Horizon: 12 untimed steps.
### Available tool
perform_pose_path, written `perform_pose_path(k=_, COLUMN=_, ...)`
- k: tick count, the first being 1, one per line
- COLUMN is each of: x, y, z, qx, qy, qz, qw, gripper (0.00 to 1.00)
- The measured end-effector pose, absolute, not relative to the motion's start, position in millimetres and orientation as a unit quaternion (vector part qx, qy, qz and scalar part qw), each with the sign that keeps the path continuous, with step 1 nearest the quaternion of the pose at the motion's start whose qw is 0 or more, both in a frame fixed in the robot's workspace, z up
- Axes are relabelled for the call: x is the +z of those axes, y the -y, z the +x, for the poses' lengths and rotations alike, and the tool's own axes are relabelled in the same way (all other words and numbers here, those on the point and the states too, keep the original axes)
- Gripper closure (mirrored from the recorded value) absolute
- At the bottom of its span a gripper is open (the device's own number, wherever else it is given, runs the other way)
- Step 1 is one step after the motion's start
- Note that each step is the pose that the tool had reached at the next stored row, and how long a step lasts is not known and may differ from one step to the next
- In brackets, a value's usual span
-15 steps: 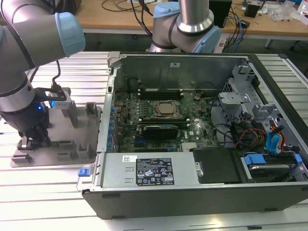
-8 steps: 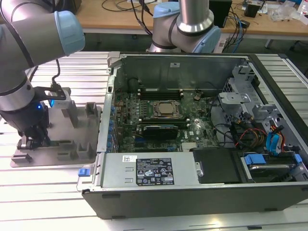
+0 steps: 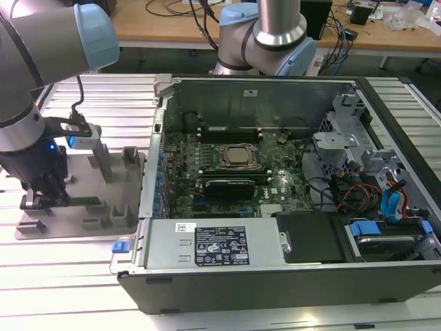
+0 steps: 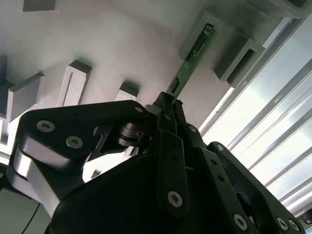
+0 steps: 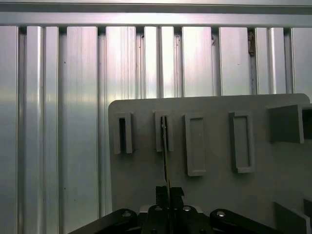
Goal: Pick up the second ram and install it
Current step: 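Pick up the second ram and move it above second insertion slot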
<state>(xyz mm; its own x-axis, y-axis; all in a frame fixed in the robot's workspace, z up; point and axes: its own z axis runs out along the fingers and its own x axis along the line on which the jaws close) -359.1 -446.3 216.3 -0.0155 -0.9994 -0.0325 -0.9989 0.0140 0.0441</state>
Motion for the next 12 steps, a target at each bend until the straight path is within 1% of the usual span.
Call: perform_pose_path(k=12, x=226.9, y=446.3, z=-359.1, qx=-0.027, qy=0.712, qz=0.702, qw=0.004, gripper=0.89)
